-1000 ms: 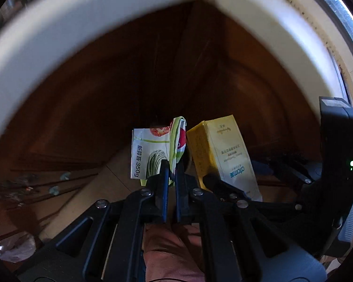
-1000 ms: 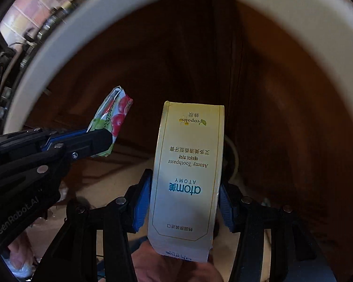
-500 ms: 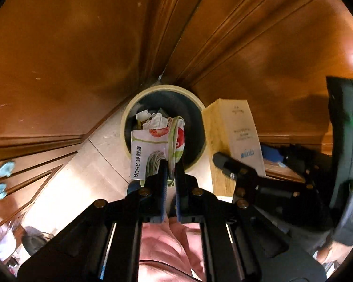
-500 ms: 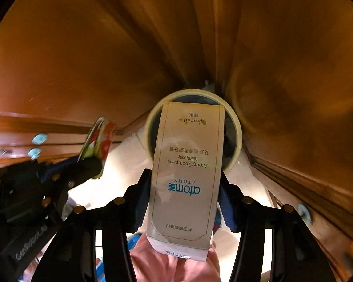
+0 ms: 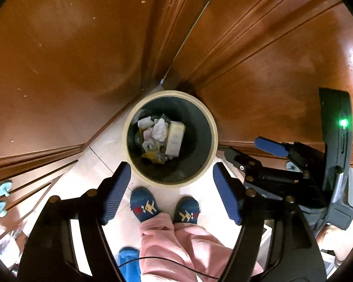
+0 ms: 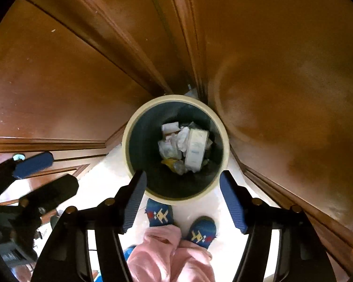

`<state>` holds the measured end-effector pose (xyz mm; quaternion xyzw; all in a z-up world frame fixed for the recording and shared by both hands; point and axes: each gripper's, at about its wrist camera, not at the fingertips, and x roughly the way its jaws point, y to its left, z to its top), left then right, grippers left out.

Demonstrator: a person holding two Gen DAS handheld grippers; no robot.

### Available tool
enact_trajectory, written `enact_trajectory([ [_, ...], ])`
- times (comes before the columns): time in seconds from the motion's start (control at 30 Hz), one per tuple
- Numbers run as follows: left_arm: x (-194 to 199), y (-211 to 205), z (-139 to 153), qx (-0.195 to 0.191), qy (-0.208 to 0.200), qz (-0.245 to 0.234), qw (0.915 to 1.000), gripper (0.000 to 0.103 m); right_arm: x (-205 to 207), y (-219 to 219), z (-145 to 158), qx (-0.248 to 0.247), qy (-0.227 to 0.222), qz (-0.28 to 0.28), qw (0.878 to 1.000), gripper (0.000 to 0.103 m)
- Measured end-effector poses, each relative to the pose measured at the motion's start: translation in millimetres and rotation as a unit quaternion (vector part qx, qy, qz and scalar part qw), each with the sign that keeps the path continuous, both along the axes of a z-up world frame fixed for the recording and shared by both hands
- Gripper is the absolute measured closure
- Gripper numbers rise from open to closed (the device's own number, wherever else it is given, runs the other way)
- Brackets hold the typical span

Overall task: Collect trash
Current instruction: 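Open both tools to drop the packet and carton into the bin, then raise both tools back toward the counter trash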

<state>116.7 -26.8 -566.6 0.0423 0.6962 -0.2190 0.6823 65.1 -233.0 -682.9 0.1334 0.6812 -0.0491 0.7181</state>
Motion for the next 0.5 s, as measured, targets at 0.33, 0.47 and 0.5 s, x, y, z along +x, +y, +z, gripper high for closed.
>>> enact_trajectory([
  [0.33, -9.5, 2.7, 36.5, 0.008, -0.007, 0.007, 0.9999, 0.029, -19.8, -2.4, 30.3, 0.002, -0.002, -0.021, 1.0, 0.037],
  [0.47, -15.9, 8.6, 68.7, 0.003, -0.016, 0.021, 0.9996, 0.028, -30.7, 1.7, 58.1, 0.006, -0.006, -0.019, 1.0, 0.037],
  [0.5, -17.8, 9.4, 76.3, 0.002, -0.02, 0.023, 0.9995, 0.028, -32.8, 2.6, 64.6, 0.005, -0.008, -0.018, 1.0, 0.037],
])
